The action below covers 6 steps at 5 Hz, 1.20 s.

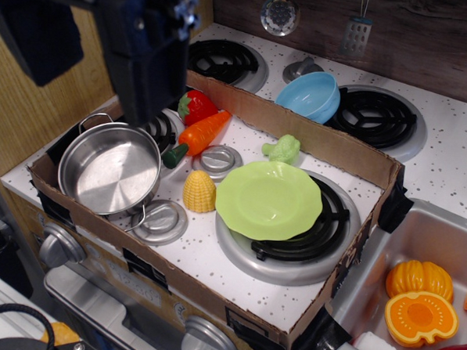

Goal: Put broccoli in pot

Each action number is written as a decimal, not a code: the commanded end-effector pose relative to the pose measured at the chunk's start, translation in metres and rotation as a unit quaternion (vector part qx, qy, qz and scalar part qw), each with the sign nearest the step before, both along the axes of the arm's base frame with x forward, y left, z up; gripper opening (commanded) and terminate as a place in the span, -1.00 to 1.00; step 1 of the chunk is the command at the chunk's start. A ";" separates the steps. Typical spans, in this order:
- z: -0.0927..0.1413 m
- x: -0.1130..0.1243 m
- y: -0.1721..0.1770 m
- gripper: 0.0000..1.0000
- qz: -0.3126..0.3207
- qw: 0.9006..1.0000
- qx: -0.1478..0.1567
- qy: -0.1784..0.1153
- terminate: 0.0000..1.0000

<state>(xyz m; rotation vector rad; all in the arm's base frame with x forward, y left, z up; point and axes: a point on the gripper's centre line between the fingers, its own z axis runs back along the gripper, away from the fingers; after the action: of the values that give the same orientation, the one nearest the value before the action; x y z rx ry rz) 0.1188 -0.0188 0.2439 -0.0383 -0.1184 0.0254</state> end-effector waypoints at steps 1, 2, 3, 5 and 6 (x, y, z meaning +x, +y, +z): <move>0.000 0.000 0.000 1.00 0.000 1.000 0.000 0.000 -1.00; -0.015 0.021 0.006 1.00 0.015 1.000 -0.008 0.002 -1.00; -0.025 0.045 0.010 1.00 -0.002 1.000 -0.004 -0.011 -1.00; -0.059 0.083 0.021 1.00 0.005 1.000 -0.010 -0.020 -1.00; -0.093 0.102 0.036 1.00 -0.015 0.999 -0.041 -0.024 -1.00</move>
<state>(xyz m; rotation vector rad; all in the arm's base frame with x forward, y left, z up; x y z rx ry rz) 0.2201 0.0173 0.1421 -0.1368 -0.1360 -0.0051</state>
